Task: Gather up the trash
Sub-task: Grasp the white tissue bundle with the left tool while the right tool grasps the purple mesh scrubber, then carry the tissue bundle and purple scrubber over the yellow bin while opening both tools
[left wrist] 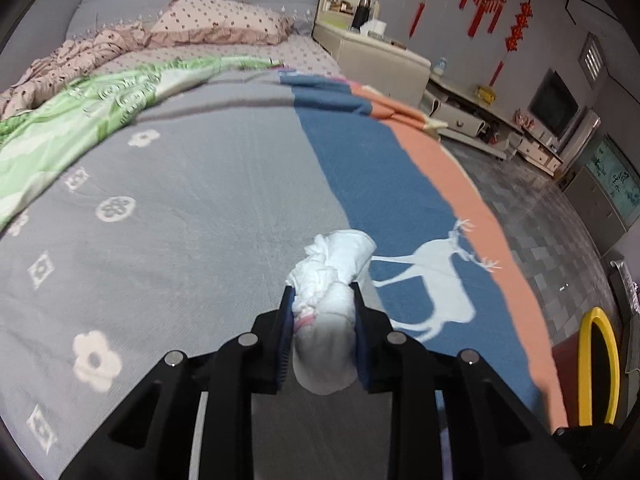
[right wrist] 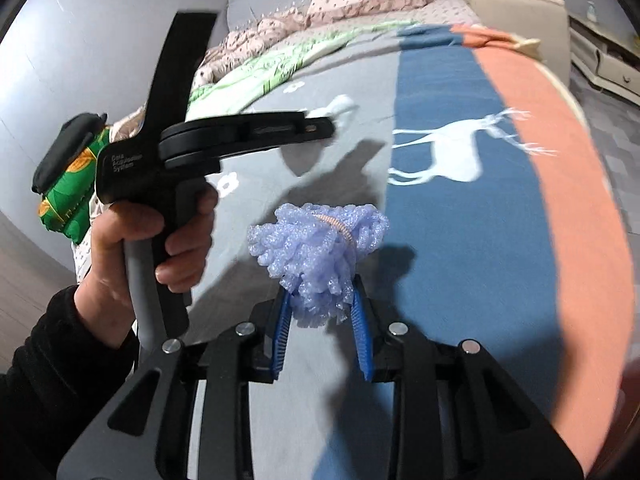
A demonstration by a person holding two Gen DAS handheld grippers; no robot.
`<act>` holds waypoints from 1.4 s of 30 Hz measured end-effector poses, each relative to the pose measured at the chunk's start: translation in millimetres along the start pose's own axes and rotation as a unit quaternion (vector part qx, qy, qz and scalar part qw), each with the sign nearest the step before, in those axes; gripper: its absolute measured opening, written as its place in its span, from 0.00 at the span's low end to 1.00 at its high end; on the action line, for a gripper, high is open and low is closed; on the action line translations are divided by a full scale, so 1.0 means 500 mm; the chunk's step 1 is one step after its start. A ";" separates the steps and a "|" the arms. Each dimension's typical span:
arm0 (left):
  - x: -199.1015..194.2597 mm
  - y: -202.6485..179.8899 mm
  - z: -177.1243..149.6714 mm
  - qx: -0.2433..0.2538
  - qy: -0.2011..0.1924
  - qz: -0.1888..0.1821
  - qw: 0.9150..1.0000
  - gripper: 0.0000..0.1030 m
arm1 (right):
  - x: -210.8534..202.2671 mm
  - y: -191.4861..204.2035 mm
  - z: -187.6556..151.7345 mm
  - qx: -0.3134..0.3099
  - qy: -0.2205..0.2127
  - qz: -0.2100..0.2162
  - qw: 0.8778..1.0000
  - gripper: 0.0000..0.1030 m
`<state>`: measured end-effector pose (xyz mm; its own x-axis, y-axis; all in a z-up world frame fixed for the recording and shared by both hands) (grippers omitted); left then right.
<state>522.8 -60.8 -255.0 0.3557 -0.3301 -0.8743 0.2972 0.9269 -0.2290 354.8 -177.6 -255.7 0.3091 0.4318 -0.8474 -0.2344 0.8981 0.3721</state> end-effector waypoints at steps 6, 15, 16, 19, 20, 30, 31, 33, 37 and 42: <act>-0.114 -0.071 -0.061 0.022 -0.035 -0.002 0.999 0.23 | -0.131 -0.034 -0.072 0.030 -0.045 -0.004 0.999 0.26; -0.310 -0.255 -0.157 0.067 -0.093 0.008 0.993 0.24 | -0.367 -0.094 -0.148 0.075 -0.163 -0.039 0.983 0.27; -0.327 -0.280 -0.167 0.077 -0.097 0.005 0.992 0.24 | -0.391 -0.098 -0.153 0.077 -0.175 -0.041 0.981 0.27; -0.381 -0.359 -0.198 0.106 -0.117 0.003 0.987 0.24 | -0.472 -0.115 -0.174 0.087 -0.212 -0.045 0.972 0.27; -0.400 -0.388 -0.209 0.117 -0.124 0.001 0.985 0.24 | -0.497 -0.120 -0.179 0.089 -0.224 -0.047 0.969 0.27; -0.468 -0.564 -0.261 0.169 -0.167 -0.024 0.971 0.24 | -0.711 -0.202 -0.264 0.113 -0.289 -0.102 0.945 0.27; -0.467 -0.579 -0.262 0.174 -0.168 -0.025 0.970 0.24 | -0.720 -0.211 -0.269 0.116 -0.290 -0.108 0.944 0.27; -0.458 -0.603 -0.263 0.180 -0.164 -0.031 0.969 0.24 | -0.745 -0.233 -0.295 0.125 -0.291 -0.117 0.941 0.27; -0.431 -0.646 -0.260 0.189 -0.156 -0.039 0.969 0.24 | -0.772 -0.287 -0.333 0.145 -0.289 -0.129 0.938 0.27; -0.390 -0.694 -0.256 0.205 -0.144 -0.046 0.967 0.24 | -0.779 -0.349 -0.368 0.168 -0.282 -0.136 0.935 0.28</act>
<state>236.8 -295.3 -59.9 0.5260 -0.4985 -0.6891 0.6442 0.7625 -0.0599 105.5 -518.1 -60.4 0.7739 0.0747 -0.6289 0.1959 0.9161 0.3499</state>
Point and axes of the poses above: each gripper's, at about its wrist camera, not at the fingertips, and x roughly the way its jaws point, y to its left, z to its top, the point moved 8 cm from there along x, roughly the way its jaws point, and after that the axes turned 13 degrees about y, right-handed, at the moved point
